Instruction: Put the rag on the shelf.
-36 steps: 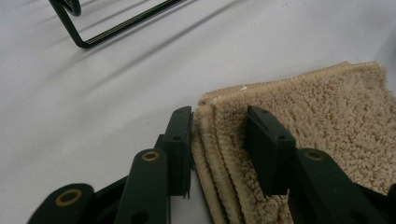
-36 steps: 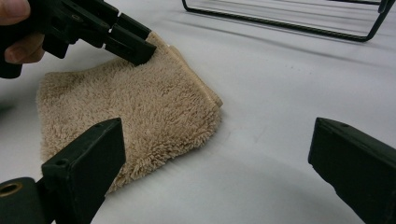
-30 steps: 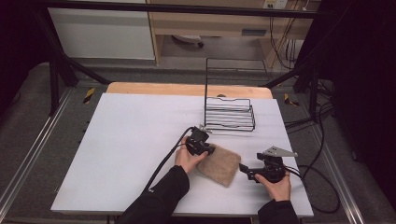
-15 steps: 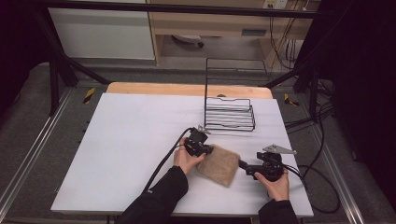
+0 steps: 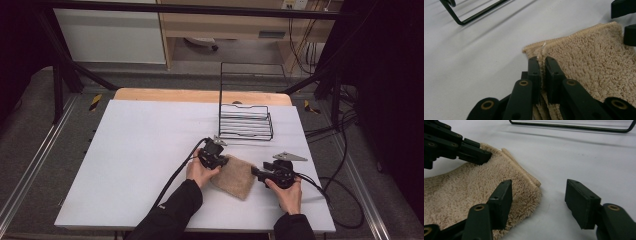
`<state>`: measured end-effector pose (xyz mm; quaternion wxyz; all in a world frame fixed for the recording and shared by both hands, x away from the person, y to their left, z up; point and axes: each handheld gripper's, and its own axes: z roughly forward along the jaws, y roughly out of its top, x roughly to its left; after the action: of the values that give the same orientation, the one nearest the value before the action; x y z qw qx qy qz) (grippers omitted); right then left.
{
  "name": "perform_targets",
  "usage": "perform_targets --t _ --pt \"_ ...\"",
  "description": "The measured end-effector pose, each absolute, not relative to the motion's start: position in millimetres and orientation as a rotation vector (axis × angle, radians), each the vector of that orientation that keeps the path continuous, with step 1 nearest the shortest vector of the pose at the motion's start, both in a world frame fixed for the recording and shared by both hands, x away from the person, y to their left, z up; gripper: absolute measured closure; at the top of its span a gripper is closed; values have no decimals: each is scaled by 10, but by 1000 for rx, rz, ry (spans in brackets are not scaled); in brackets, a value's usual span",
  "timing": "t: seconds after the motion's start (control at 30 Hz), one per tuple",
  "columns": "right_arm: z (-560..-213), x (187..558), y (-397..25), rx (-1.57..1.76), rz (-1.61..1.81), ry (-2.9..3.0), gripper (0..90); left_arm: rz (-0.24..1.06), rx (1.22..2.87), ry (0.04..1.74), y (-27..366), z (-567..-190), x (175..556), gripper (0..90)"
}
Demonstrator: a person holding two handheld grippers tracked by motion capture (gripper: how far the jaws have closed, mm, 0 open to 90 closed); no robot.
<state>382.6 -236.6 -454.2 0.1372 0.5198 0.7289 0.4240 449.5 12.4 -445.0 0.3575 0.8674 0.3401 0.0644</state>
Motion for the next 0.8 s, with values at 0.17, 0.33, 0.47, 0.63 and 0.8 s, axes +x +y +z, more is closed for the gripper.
perform_targets --t 0.17,0.33,0.47,0.63,0.8 --pt "-4578 3875 -2315 1522 1198 2132 514 154 2235 877 133 -4454 4509 832" --pt "-4575 3872 -2306 1557 1212 2143 589 153 2236 872 135 -4455 4510 832" --pt "-4574 3874 -2295 1601 1217 2142 644 155 2235 870 136 -4456 4511 831" --pt "-4573 3873 -2281 1647 1232 2148 712 162 2238 863 132 -4457 4507 829" --pt "-4574 3877 -2276 1679 1242 2155 777 152 2236 869 138 -4455 4511 830"
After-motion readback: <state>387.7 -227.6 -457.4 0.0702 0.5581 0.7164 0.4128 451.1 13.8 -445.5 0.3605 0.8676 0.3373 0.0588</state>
